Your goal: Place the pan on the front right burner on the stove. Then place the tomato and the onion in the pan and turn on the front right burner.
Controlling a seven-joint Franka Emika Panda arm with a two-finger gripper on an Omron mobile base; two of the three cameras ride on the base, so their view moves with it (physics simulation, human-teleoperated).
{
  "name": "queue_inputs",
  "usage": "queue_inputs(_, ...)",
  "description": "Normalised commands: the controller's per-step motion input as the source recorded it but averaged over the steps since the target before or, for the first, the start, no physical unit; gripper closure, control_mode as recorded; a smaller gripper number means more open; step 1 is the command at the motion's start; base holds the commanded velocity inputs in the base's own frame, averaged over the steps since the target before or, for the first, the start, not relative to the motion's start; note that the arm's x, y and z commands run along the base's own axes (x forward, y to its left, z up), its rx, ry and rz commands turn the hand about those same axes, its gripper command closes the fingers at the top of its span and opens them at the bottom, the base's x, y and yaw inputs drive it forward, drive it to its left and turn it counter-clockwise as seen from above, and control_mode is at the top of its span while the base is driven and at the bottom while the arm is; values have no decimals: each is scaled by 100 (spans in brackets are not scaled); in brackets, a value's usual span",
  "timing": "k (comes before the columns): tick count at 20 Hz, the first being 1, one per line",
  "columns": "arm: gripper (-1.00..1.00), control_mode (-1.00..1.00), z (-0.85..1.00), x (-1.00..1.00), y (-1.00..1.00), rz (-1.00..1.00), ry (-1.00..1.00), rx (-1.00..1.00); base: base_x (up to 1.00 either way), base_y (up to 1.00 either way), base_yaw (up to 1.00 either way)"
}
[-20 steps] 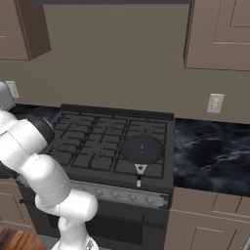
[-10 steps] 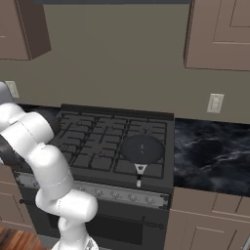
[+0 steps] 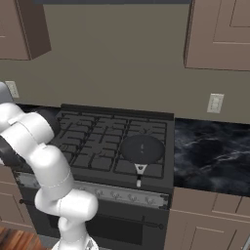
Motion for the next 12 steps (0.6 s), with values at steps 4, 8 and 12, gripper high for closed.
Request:
queue_inputs(4,-100,-100,0,0,-35,0,-5,0,0,0,0)
queue_inputs(8,-100,-100,0,0,-30,0,-1,0,0,0,0)
queue_inputs(12,-100,-100,-5,0,-5,0,0,0,0,0,0)
